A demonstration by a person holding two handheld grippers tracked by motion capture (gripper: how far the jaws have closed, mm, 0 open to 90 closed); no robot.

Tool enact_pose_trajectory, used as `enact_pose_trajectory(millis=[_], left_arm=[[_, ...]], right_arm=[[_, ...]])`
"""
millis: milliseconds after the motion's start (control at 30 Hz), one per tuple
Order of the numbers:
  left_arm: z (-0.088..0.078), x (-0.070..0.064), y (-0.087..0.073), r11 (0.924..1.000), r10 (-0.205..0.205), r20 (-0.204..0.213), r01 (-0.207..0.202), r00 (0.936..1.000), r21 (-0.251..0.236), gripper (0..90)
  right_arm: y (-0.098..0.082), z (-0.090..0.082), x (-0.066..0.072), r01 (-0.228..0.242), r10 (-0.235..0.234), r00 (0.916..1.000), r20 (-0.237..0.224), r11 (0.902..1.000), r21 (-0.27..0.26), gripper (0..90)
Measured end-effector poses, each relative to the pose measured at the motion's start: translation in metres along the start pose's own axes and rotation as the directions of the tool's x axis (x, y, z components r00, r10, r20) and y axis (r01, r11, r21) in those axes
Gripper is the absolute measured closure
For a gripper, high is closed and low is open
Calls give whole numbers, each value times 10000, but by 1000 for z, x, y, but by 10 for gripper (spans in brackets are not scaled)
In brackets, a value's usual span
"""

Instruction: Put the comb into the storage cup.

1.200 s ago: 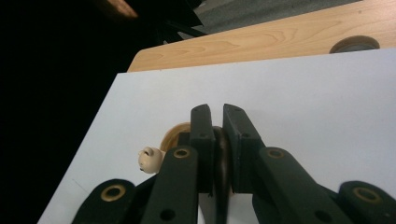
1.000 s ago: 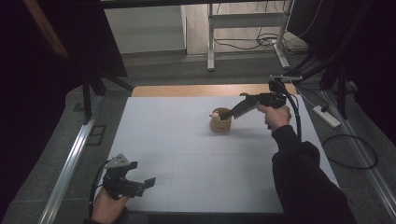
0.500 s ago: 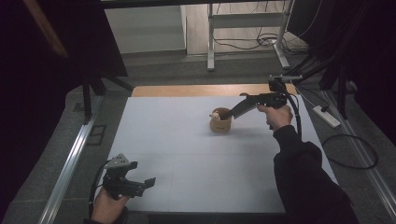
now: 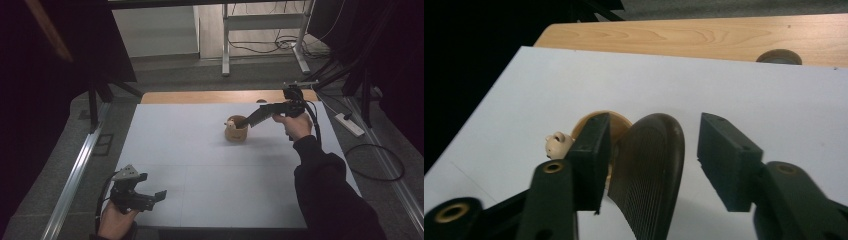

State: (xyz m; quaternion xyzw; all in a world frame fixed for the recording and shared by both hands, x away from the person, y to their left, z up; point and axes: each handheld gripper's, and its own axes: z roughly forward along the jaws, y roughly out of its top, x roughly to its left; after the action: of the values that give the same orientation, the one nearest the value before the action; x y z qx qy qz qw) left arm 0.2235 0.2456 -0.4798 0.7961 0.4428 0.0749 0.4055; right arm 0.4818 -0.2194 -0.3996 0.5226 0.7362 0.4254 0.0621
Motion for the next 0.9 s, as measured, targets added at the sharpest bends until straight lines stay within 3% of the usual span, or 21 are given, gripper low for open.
enact_pose_trajectory(millis=[133, 433, 733, 900], left_arm=[[0, 0, 0, 10000, 3, 4, -3, 10000, 5, 0], [0, 0, 0, 10000, 7, 11, -7, 10000, 13, 0], [0, 0, 0, 10000, 1, 25, -1, 10000, 16, 0], [0, 0, 0, 10000, 6, 23, -6, 10000, 26, 0]], right_arm=[[-1, 1, 3, 280, -282, 9994, 212, 9996, 65, 389], [-2, 0, 9, 579, -581, 9982, 134, 9982, 171, 249], [-3, -9, 10, 741, -742, 9970, 200, 9972, 43, 172], [-7, -13, 13, 971, -971, 9953, -28, 9952, 89, 155]])
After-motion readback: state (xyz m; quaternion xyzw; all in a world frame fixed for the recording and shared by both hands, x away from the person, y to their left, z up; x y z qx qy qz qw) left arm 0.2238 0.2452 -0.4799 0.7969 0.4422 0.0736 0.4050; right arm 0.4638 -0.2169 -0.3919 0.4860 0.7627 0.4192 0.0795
